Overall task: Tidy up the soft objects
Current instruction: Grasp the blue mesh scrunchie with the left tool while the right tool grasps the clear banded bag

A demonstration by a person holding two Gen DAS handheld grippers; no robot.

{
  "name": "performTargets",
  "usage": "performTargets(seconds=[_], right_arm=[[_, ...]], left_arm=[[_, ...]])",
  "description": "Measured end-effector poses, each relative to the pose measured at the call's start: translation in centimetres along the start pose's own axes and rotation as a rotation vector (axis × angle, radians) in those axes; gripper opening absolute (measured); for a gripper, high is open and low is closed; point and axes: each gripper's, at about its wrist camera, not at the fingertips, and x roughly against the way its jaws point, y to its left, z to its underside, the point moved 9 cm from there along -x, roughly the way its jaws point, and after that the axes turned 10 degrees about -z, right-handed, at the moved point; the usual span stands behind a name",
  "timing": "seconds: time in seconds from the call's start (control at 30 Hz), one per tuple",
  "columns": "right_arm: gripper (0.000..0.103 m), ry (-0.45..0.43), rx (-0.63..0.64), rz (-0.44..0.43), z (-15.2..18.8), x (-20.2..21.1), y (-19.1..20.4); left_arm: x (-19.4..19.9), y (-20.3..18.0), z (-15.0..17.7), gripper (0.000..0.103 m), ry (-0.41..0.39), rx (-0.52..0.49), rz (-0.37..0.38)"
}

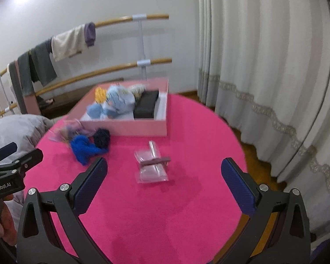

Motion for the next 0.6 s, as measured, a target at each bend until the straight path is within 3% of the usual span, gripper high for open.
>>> performTargets(seconds=[0.37, 0.6], right_arm=[[0.103, 0.112, -0.016, -0.027, 1.8, -6.0, -1.3], [0.103, 0.148, -0.019, -0.041, 2.1, -8.5, -1.5]], left_arm=[[-8.1, -1.2, -0.1, 0.103, 0.103, 0.042, -0.001], [-12.7, -2.6, 0.0, 0.103, 0.136, 0.01, -0.02]])
